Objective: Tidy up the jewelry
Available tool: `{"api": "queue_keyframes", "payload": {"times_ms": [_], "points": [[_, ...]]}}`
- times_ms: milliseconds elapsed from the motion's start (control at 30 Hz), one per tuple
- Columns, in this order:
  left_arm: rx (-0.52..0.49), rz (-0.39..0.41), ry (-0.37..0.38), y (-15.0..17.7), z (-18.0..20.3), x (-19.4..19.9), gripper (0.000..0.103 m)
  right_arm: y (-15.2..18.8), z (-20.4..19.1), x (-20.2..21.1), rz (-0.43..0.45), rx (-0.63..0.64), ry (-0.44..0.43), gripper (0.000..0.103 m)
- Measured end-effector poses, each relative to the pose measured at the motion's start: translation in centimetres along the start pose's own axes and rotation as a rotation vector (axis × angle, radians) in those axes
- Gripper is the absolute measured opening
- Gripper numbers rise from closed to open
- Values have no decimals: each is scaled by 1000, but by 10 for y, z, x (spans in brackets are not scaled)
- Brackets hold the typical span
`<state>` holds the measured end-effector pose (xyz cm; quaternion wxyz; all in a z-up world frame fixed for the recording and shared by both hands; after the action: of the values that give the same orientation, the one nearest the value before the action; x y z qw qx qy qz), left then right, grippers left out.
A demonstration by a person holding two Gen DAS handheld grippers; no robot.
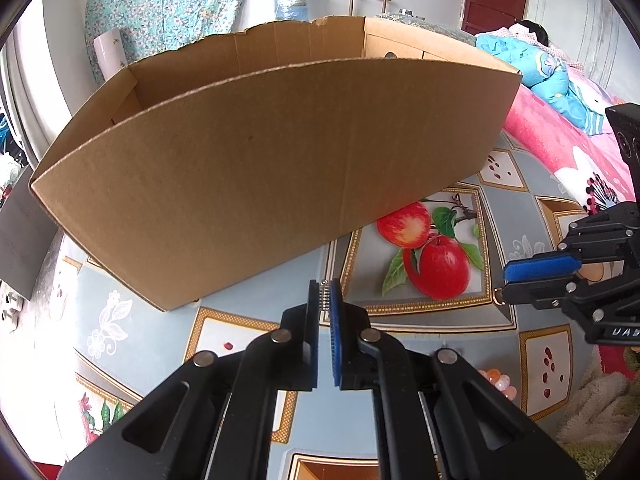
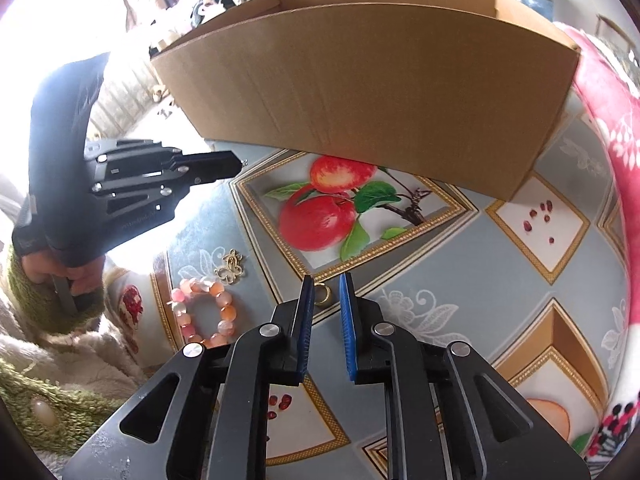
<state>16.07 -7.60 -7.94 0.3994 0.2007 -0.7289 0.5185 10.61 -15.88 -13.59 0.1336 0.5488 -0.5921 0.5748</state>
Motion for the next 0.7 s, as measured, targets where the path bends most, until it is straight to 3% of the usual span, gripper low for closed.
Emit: {"api": "queue_keyframes", "payload": {"times_ms": [367,500,700], "points": [[18,9,10,3,-4,3,4,1,-18,-7,-45,93,65,22],[20,17,13,5,-6,7,4,1,-22,-16,-43,105,102,10],[24,40,6,5,-9,21,4,4,-21,-14,-22,88,89,8]]}}
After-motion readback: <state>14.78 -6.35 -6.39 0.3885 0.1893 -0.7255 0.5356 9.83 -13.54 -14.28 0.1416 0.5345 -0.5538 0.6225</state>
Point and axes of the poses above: each gripper's, at about its wrist camera, not at the fingertips, and x roughly against the way its jaws point, z to its right, y to its underside, the point moved 8 cm from there along -x, roughly the way its jaws point, and after that the axes turned 10 degrees about -y, right-handed, at the moved point
